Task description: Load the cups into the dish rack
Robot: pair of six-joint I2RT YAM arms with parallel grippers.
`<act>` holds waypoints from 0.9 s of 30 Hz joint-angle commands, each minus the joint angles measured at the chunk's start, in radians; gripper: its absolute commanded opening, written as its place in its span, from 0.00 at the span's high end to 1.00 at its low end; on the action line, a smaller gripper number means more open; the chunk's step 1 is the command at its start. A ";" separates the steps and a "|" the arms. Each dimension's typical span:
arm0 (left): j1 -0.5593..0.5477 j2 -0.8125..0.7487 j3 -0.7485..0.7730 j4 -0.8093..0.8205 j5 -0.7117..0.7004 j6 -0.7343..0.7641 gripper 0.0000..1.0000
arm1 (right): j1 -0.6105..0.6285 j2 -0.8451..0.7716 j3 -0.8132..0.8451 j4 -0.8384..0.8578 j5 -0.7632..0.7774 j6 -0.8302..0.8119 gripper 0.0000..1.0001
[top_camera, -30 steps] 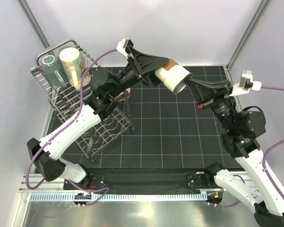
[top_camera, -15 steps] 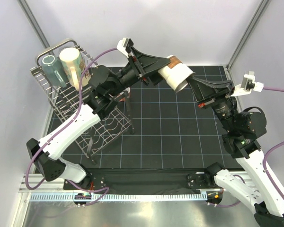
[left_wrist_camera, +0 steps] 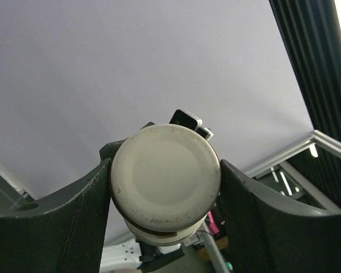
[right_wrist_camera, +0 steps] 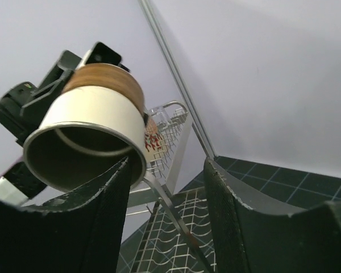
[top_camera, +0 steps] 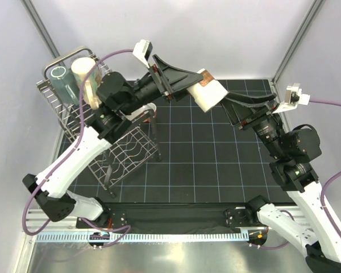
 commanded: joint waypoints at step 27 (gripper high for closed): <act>0.093 -0.223 0.438 -1.337 -0.751 1.043 1.00 | 0.004 -0.044 0.147 -0.531 0.203 -0.112 0.42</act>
